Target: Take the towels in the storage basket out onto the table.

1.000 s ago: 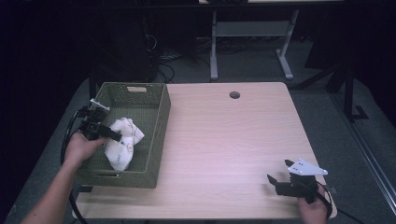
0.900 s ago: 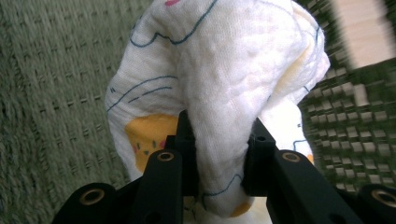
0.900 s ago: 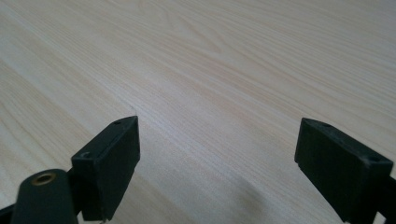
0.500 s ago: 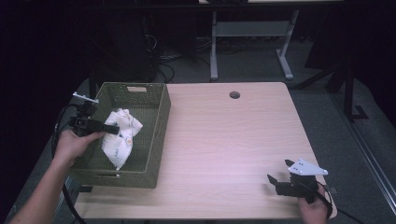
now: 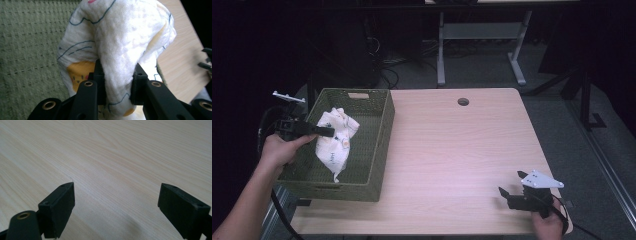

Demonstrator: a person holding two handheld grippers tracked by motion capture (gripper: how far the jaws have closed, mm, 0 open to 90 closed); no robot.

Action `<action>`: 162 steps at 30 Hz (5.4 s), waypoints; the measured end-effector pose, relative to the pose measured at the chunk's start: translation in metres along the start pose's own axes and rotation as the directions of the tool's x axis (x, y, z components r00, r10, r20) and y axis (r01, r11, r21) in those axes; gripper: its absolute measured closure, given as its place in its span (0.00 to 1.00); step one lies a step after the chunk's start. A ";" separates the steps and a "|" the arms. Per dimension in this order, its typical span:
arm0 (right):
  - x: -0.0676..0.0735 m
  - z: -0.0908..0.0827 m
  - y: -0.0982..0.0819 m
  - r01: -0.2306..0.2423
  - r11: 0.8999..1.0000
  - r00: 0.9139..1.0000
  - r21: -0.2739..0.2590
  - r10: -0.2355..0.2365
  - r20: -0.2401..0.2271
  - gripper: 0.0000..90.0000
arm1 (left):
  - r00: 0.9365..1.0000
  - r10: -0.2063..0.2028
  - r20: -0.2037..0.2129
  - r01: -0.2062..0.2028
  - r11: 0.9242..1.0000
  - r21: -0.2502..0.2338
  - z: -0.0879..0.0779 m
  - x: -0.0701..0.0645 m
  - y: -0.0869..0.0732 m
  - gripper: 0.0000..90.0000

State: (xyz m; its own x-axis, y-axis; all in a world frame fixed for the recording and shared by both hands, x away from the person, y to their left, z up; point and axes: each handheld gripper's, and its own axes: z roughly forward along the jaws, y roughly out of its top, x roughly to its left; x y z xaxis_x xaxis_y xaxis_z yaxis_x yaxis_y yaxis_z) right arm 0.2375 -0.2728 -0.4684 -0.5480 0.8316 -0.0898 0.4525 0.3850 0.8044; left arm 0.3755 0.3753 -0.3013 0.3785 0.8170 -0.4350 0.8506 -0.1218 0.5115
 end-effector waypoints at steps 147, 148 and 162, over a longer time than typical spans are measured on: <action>-0.003 -0.005 0.003 0.002 0.999 1.000 -0.038 -0.002 -0.009 0.15 | 0.952 0.274 0.134 -0.302 0.911 0.283 0.296 -0.211 0.019 0.66; -0.003 -0.005 0.003 0.006 0.999 1.000 -0.040 -0.006 -0.008 0.15 | 0.952 0.272 0.137 -0.301 0.911 0.282 0.296 -0.211 0.019 0.65; -0.004 -0.005 0.004 0.014 0.999 1.000 -0.044 -0.015 -0.011 0.15 | 0.952 0.262 0.158 -0.295 0.923 0.247 0.290 -0.212 0.021 0.60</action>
State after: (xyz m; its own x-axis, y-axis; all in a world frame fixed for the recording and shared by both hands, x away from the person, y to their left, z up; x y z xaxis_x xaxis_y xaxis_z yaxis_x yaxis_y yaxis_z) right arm 0.2379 -0.2770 -0.4618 -0.5620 0.8216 -0.0953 0.4132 0.3787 0.8281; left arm 0.4190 0.0362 -0.4131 0.6406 0.6572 -0.3972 0.7639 -0.4925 0.4171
